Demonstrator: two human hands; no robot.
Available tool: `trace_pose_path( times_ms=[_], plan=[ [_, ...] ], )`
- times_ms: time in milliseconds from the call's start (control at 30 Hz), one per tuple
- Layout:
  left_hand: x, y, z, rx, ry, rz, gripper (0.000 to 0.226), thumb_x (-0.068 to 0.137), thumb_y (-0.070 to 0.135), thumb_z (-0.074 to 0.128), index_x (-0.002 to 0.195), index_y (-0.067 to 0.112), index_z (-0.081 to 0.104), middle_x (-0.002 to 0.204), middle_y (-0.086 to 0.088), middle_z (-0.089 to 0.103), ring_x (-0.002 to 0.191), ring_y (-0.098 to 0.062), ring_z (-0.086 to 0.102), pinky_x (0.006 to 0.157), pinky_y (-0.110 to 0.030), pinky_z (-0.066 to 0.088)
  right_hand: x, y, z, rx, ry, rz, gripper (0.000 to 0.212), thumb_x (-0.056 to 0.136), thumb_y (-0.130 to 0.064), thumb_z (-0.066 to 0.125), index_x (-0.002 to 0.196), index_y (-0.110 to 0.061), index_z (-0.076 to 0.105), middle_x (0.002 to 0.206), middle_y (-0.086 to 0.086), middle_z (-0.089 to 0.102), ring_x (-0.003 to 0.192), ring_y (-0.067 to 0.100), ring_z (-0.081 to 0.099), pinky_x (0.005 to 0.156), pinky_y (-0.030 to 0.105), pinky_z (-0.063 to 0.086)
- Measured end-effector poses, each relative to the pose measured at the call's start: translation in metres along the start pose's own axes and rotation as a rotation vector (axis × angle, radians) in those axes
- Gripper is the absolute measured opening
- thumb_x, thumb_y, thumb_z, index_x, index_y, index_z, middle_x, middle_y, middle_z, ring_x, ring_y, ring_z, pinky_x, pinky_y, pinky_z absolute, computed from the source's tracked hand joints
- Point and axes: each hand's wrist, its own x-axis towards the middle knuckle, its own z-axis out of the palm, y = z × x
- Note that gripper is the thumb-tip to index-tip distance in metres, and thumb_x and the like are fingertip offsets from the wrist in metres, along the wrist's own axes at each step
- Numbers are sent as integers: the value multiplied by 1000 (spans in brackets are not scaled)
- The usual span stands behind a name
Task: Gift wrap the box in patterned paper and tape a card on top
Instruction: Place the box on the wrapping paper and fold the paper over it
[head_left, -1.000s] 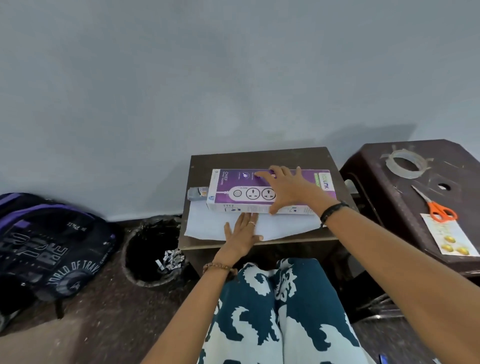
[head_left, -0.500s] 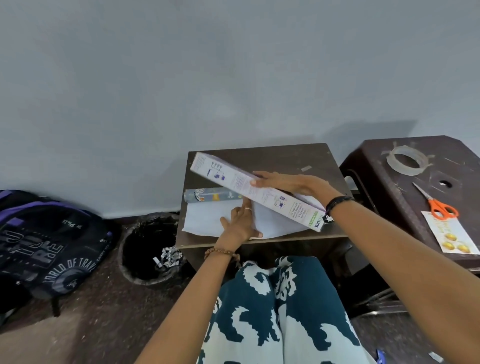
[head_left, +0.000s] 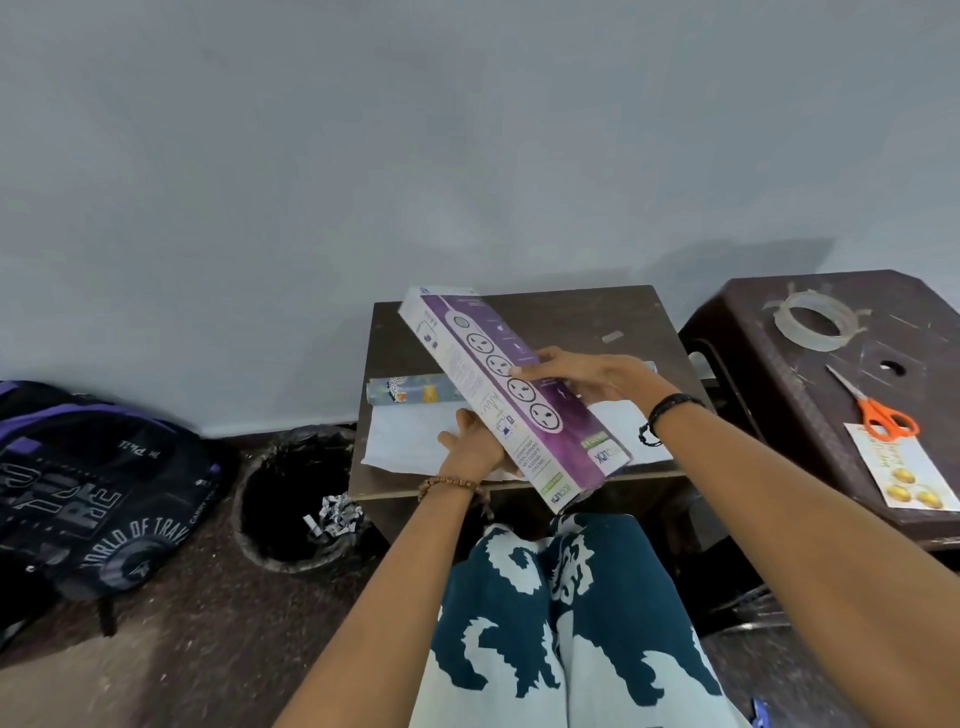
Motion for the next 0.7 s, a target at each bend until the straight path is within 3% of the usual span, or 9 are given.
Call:
trace_pose_path(
  times_ms=[67, 133, 233, 300, 367, 433, 567, 633, 700],
  plan=[
    [1, 0, 0, 41, -13, -14, 63, 84, 23, 63, 139, 20, 31, 138, -5, 33, 128, -28, 18, 107, -50, 14, -7, 1, -4, 44, -56, 12, 50, 73, -49, 68, 108, -15, 54, 93, 3, 71, 80, 18, 69, 74, 31, 56],
    [4, -1, 1, 71, -21, -9, 69, 81, 29, 68, 140, 22, 32, 142, -2, 30, 130, -26, 17, 106, -49, 15, -14, 2, -11, 78, 20, -9, 42, 80, -43, 66, 108, -14, 54, 91, 5, 73, 76, 22, 69, 72, 31, 57],
    [3, 1, 0, 115, -40, 43, 79, 82, 26, 68, 146, 21, 23, 156, 0, 1, 137, -27, 10, 105, -55, 18, -24, -4, -22, 94, 204, -153, 31, 81, -25, 70, 103, -16, 52, 88, 7, 73, 70, 21, 70, 65, 32, 59],
    [0, 2, 0, 130, -64, 40, 87, 86, 25, 64, 150, 21, 6, 156, 2, -14, 143, -24, 0, 108, -60, 13, -33, -13, -27, 52, 272, -238, 35, 79, -20, 72, 109, -14, 55, 98, 11, 72, 71, 23, 71, 63, 32, 59],
    [-2, 2, 3, 137, -83, 36, 86, 90, 25, 59, 150, 20, -2, 156, 3, -15, 144, -20, -7, 109, -60, 8, -43, -24, -28, 9, 292, -279, 47, 77, -18, 74, 117, -14, 50, 101, 10, 70, 72, 22, 71, 59, 31, 57],
    [-3, 1, 7, 134, -89, 30, 83, 92, 24, 55, 149, 19, -5, 156, 3, -15, 144, -18, -10, 110, -59, 5, -53, -31, -20, -137, 271, -303, 52, 77, -14, 74, 118, -16, 42, 98, 7, 68, 71, 22, 71, 56, 29, 57],
    [-10, 2, 11, 102, -65, 27, 74, 94, 22, 50, 149, 15, 0, 158, 0, -6, 145, -18, -6, 112, -58, -1, -54, -24, 9, -767, 248, -330, 60, 76, -18, 70, 124, -23, 34, 106, 2, 61, 80, 17, 64, 64, 27, 55],
    [-13, 1, 14, 91, -52, 32, 70, 95, 22, 48, 149, 15, 4, 158, -1, -1, 145, -18, -3, 112, -57, -1, -50, -14, 19, -947, 294, -343, 63, 75, -25, 70, 128, -25, 34, 108, 1, 62, 81, 18, 59, 69, 30, 49],
    [-11, 0, 14, 112, -55, 34, 71, 96, 22, 47, 149, 16, 0, 157, 0, -7, 145, -18, -6, 111, -59, 0, -48, -6, 26, -1032, 409, -379, 63, 77, -26, 68, 131, -24, 35, 110, 0, 62, 81, 19, 57, 65, 28, 39]
  ],
)
